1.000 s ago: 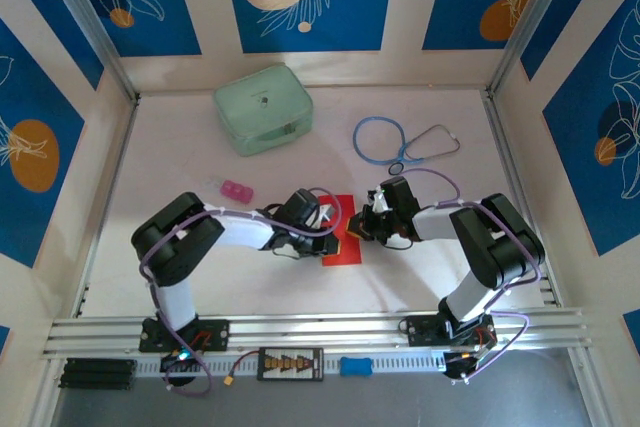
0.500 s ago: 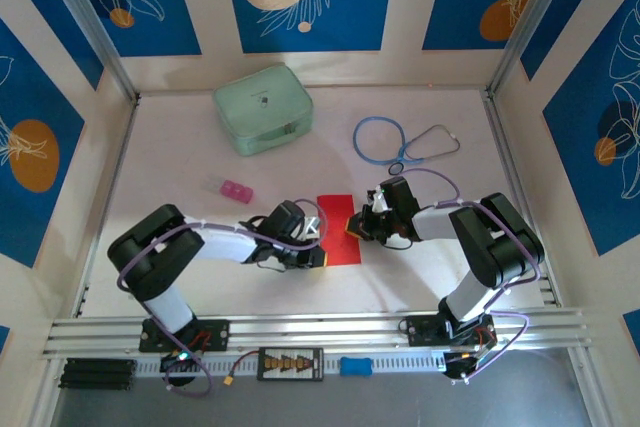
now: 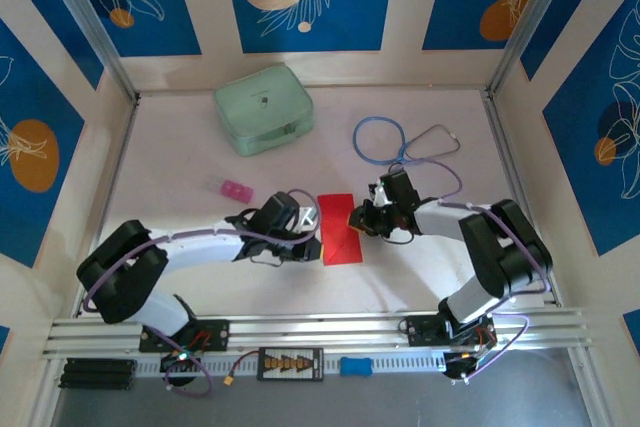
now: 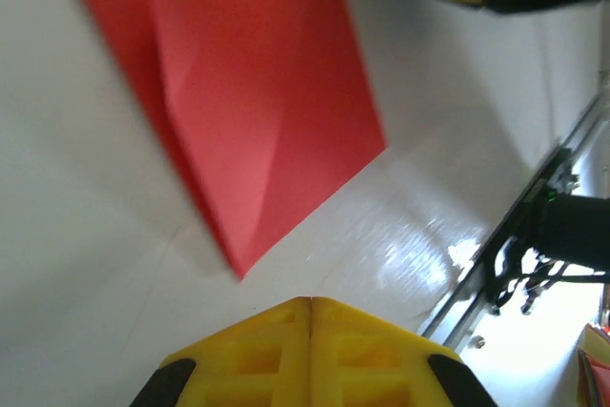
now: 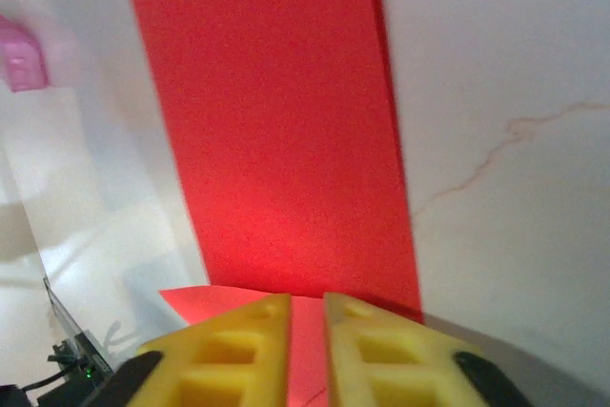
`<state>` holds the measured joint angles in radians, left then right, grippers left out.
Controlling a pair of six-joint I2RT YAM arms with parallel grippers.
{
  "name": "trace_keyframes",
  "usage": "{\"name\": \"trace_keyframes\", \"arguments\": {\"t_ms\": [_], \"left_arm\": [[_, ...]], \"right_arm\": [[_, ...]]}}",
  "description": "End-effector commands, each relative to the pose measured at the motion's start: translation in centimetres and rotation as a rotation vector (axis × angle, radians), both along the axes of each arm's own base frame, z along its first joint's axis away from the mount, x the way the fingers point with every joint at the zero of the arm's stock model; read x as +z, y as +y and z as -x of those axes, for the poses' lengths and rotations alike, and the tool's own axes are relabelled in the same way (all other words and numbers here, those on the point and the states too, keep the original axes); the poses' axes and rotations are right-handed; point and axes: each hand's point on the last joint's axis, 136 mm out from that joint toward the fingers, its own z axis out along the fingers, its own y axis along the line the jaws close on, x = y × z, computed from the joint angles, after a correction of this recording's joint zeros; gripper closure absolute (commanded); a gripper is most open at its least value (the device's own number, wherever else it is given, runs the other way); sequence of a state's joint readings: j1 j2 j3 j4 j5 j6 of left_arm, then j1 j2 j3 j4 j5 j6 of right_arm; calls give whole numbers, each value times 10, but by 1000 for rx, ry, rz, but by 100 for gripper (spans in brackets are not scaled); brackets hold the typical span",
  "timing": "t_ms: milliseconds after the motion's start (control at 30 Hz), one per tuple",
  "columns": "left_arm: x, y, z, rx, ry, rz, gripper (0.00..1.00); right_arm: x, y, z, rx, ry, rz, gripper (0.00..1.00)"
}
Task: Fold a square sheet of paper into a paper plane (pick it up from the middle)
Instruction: Fold the triangle a second time at the center of the table, then turn over the paper at the center of the table.
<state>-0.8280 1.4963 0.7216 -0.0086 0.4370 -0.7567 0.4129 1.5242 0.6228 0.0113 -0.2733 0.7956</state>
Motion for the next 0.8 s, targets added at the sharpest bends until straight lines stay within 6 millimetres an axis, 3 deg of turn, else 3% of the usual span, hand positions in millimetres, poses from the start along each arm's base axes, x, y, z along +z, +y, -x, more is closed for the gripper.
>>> {"name": "trace_keyframes", "arguments": {"t_ms": [0, 167, 400, 567, 767], "left_arm": [[8, -5, -24, -6, -47, -10, 96], [1, -16, -46, -16, -46, -10, 96], [-18, -25, -51, -42, -3, 5, 96], [-40, -15, -50, -40, 7, -65, 97], [-74, 1, -34, -40, 59, -119, 99]], "right_arm": [[20, -11, 9, 3, -28, 51, 74], [26, -21, 40, -36, 9, 57, 67], [11, -15, 80, -55, 110, 57, 61], [3, -10, 87, -47, 139, 77, 60], [-6, -8, 85, -43, 170, 128, 61]]}}
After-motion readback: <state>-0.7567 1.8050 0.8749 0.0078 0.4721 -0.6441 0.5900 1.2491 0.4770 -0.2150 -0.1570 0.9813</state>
